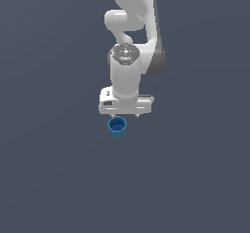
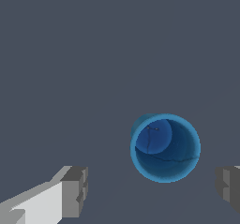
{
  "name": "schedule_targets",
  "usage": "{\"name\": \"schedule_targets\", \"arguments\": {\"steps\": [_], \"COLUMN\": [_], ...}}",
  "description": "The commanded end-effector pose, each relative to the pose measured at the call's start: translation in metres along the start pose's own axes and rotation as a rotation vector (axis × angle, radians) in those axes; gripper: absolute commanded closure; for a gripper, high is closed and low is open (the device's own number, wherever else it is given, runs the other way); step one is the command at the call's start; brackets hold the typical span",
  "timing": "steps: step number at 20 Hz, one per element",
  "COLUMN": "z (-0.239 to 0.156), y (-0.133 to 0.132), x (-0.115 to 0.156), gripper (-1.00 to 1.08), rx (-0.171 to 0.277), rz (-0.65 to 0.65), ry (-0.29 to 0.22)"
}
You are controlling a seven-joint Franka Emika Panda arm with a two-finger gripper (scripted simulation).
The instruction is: Pick up the object and move it to a goal position.
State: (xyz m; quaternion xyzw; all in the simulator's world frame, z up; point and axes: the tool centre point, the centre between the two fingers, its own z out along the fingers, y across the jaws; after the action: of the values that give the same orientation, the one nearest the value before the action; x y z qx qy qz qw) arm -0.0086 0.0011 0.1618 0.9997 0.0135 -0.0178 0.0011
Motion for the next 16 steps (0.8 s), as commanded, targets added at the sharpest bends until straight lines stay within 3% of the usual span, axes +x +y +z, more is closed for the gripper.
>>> {"name": "schedule_targets", "arguments": {"steps": [1, 16], "z": [0.0000, 0.0012], "y": [0.0000, 0.0093], "x": [0.0000, -0.0015], "gripper": [-0.20, -0.20], "rx": [0.000, -0.005], "rz": [0.000, 0.027], "ry": [0.000, 0.017]}}
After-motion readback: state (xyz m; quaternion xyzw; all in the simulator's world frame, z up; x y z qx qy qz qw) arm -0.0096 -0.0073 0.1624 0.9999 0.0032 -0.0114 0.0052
